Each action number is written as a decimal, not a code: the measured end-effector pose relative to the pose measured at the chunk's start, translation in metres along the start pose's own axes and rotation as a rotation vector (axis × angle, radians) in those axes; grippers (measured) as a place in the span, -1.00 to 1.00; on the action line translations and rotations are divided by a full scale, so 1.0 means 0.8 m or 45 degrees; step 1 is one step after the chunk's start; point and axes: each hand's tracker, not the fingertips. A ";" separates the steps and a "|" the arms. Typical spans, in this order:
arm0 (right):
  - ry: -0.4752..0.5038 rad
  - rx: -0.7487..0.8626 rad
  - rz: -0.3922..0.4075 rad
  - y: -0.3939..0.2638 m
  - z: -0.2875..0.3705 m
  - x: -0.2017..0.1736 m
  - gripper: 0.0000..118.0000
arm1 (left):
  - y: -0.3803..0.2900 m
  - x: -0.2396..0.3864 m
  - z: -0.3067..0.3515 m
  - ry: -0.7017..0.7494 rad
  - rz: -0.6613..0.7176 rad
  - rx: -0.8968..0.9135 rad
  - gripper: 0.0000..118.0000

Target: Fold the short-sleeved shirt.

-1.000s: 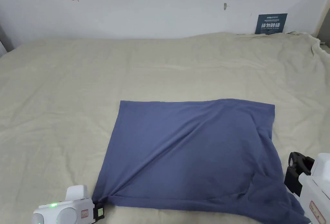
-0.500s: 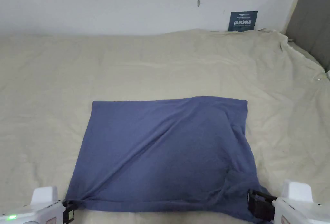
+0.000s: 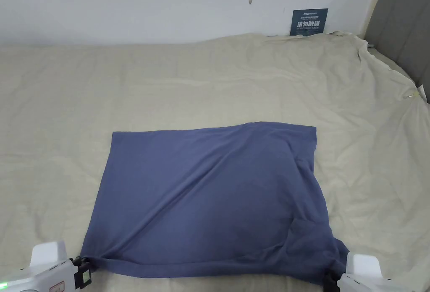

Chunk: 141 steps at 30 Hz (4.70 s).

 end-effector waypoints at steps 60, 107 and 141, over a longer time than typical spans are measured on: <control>0.072 0.409 0.045 0.241 0.025 -0.047 0.69 | 0.182 0.021 -0.042 0.005 -0.006 0.143 0.76; 0.061 0.608 0.063 0.149 0.086 -0.038 -1.00 | 0.106 -0.011 -0.109 0.095 0.057 -0.151 0.49; 0.042 -0.006 -0.027 0.143 -0.089 -0.009 0.20 | 0.128 0.000 -0.056 -0.037 -0.030 -0.036 -0.92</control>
